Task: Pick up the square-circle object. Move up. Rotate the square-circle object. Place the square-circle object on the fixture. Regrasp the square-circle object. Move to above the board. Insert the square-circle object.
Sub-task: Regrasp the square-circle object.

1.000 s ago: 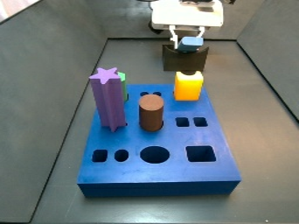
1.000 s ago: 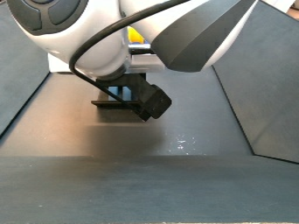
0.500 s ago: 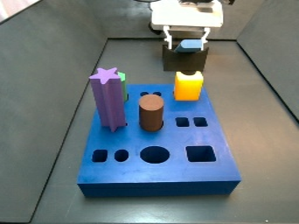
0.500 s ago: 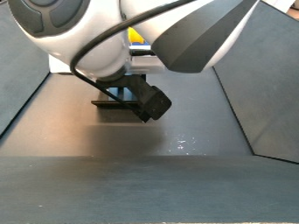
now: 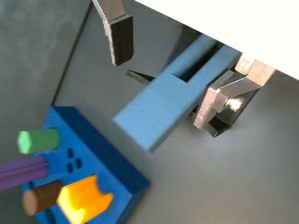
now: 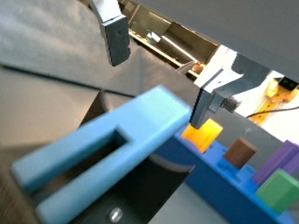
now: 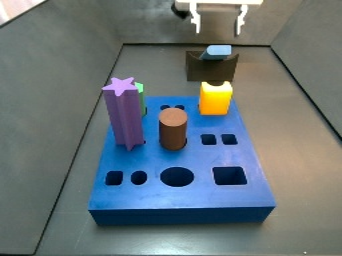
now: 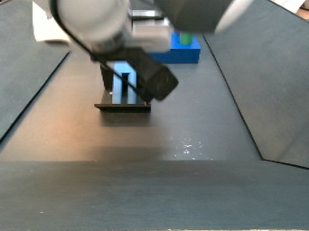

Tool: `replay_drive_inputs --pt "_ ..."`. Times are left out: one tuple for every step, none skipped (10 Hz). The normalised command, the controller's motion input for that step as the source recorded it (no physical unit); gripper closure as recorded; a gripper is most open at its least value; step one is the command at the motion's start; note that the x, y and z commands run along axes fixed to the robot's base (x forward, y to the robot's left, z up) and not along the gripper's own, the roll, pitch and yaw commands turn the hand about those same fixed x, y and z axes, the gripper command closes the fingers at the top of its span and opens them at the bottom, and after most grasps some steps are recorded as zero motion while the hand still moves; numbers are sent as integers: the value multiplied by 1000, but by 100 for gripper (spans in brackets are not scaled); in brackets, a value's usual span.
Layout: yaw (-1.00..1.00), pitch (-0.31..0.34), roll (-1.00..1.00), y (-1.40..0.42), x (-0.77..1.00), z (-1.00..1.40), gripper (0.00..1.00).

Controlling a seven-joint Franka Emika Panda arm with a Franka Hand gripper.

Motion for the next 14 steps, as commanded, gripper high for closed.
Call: replay_drive_inputs --pt "31 -5 7 8 -44 630 0" --pt "30 0 5 7 -43 506 0" --pt "28 8 2 8 -39 245 0" --pt "-46 -83 -69 0 -1000 0 0" --pt "-55 -93 -75 2 -1000 -19 0" --pt "-35 -130 -57 2 -1000 16 0" --pt "-14 -150 -44 -4 -1000 11 0" --pt "11 -168 -40 -1 -1000 12 0" --pt "44 -187 -35 -4 -1000 14 0" --pt "66 -198 -27 -8 -1000 17 0" --pt "87 -205 -19 -10 -1000 14 0" --pt "107 -207 -10 -14 -1000 13 0" --pt "122 -206 0 -18 -954 14 0" --pt "-890 -17 1000 -1000 -771 -796 0"
